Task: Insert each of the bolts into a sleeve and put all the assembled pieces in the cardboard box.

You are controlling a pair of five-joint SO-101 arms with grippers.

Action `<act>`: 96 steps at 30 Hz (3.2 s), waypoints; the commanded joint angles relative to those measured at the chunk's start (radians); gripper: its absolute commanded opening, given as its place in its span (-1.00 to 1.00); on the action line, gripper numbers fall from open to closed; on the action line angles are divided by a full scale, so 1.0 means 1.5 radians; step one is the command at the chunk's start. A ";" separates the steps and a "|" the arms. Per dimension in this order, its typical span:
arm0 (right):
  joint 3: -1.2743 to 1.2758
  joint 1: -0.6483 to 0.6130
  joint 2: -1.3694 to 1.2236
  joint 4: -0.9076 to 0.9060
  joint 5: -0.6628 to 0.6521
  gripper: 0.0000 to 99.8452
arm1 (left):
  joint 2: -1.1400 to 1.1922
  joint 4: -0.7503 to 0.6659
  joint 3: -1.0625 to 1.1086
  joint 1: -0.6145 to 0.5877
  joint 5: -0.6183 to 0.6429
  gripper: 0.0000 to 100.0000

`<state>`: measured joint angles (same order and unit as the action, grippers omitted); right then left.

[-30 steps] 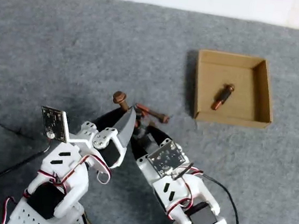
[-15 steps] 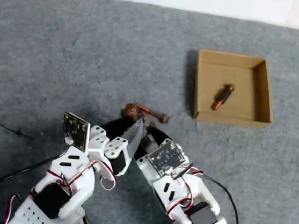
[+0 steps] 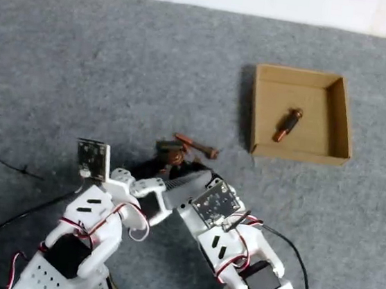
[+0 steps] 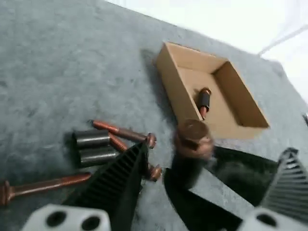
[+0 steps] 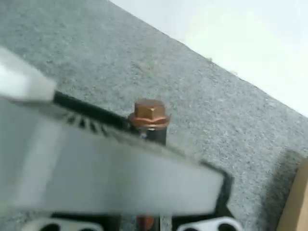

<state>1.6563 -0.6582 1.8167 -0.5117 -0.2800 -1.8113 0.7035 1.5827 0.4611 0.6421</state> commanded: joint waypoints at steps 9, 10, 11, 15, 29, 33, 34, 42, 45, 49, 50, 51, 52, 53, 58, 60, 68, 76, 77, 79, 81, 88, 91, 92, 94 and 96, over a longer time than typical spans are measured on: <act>-0.007 -0.003 0.012 0.004 -0.005 -0.98 | -0.011 -0.066 -0.087 -0.177 0.202 -0.22; -0.007 -0.003 0.012 0.004 -0.005 -0.98 | -0.011 -0.065 -0.084 -0.182 0.200 -0.22; -0.007 -0.003 0.012 0.004 -0.005 -0.98 | -0.011 -0.065 -0.079 -0.186 0.200 -0.22; -0.008 -0.002 0.013 0.004 -0.005 -0.98 | -0.011 -0.069 -0.007 -0.213 0.199 -0.23; -0.004 0.078 0.008 0.077 -0.003 -0.98 | -0.010 -0.141 0.075 -0.240 0.017 -0.94; -0.003 0.107 0.007 0.096 -0.002 -0.98 | -0.010 -0.120 0.075 -0.273 -0.033 -0.94; -0.004 0.109 0.007 0.096 -0.002 -0.98 | -0.010 -0.100 0.075 -0.287 -0.072 -0.93; -0.043 0.161 0.006 0.048 0.046 -0.98 | -0.010 -0.070 0.075 -0.308 -0.181 -0.94; -0.086 0.207 -0.024 0.044 0.029 -0.98 | -0.010 -0.070 0.075 -0.308 -0.182 -0.93; -0.154 0.275 -0.180 0.060 0.032 -0.98 | -0.010 -0.070 0.075 -0.308 -0.182 -0.93; -0.176 0.285 -0.233 0.078 0.032 -0.98 | -0.010 -0.070 0.075 -0.308 -0.182 -0.93; -0.198 0.296 -0.289 0.095 0.032 -0.98 | -0.010 -0.070 0.075 -0.308 -0.182 -0.93; -0.221 0.308 -0.346 0.111 0.035 -0.98 | -0.010 -0.070 0.075 -0.308 -0.182 -0.93; -0.250 0.321 -0.404 0.128 0.049 -0.98 | -0.010 -0.070 0.075 -0.308 -0.182 -0.93; -0.452 0.392 -0.697 0.172 0.164 -0.98 | -0.010 -0.071 0.075 -0.308 -0.182 -0.93; -0.551 0.403 -0.818 0.171 0.200 -0.98 | -0.010 -0.072 0.075 -0.308 -0.182 -0.93; -0.927 0.406 -1.232 0.009 0.272 -0.98 | -0.010 -0.074 0.075 -0.307 -0.182 -0.93; -1.128 0.439 -1.439 -0.060 0.275 -0.98 | -0.010 -0.074 0.075 -0.305 -0.182 -0.93; -1.132 0.444 -1.451 -0.060 0.275 -0.98 | -0.010 -0.074 0.075 -0.305 -0.183 -0.93; -1.134 0.453 -1.470 -0.060 0.275 -0.98 | -0.010 -0.074 0.075 -0.305 -0.183 -0.93; -1.135 0.455 -1.482 -0.060 0.275 -0.98 | -0.010 -0.074 0.075 -0.305 -0.183 -0.93; -1.133 0.452 -1.486 -0.063 0.272 -0.90 | -0.010 -0.074 0.075 -0.306 -0.183 -0.93; -1.134 0.450 -1.487 -0.085 0.271 -0.68 | -0.010 -0.074 0.075 -0.306 -0.183 -0.93; -1.134 0.445 -1.487 -0.091 0.270 -0.61 | -0.010 -0.074 0.075 -0.306 -0.183 -0.93; -1.133 0.440 -1.486 -0.095 0.253 -0.52 | -0.010 -0.074 0.075 -0.306 -0.183 -0.93; -1.133 0.431 -1.485 -0.095 0.215 -0.51 | -0.010 -0.074 0.075 -0.306 -0.183 -0.93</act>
<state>0.0023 0.0092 -0.4373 -0.6452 0.1036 -1.8113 0.5946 1.6763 0.0100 0.3736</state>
